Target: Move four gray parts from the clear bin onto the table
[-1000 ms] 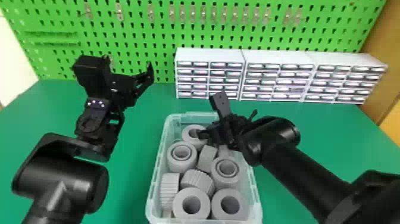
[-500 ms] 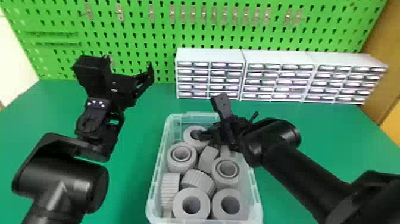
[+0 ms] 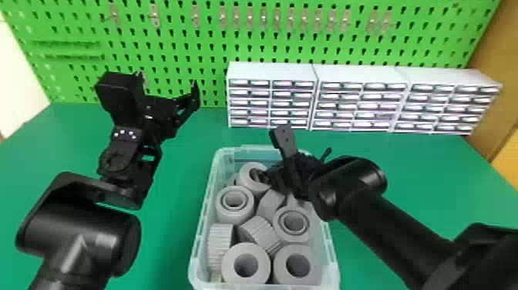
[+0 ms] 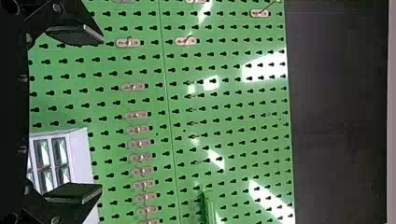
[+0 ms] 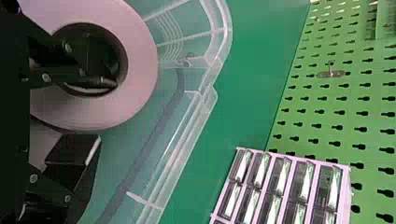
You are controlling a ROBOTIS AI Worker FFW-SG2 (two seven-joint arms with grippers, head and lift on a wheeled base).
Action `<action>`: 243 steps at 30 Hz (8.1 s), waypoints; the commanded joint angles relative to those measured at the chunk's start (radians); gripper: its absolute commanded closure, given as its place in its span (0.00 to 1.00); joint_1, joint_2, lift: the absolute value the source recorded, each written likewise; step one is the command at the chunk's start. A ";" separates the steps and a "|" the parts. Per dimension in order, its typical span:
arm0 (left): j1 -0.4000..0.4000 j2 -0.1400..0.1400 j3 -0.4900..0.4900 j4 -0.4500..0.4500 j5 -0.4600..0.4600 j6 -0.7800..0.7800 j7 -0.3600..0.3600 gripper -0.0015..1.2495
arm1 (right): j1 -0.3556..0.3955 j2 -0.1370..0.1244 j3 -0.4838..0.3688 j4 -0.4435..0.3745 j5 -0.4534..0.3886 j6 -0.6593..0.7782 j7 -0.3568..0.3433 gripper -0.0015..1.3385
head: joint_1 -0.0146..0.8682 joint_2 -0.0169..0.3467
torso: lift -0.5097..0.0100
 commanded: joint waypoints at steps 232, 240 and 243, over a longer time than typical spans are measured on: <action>0.030 -0.002 0.028 -0.025 0.005 0.003 -0.008 0.13 | 0.084 -0.058 0.054 -0.567 -0.019 0.584 -0.073 0.39 | 0.78 0.14 | 0.89; 0.029 0.000 0.029 -0.025 0.005 0.003 -0.008 0.13 | 0.090 -0.057 0.063 -0.563 -0.017 0.581 -0.073 0.39 | 0.78 0.14 | 0.89; 0.029 0.000 0.029 -0.025 0.005 0.003 -0.008 0.13 | 0.092 -0.057 0.063 -0.563 -0.017 0.581 -0.073 0.39 | 0.78 0.14 | 0.89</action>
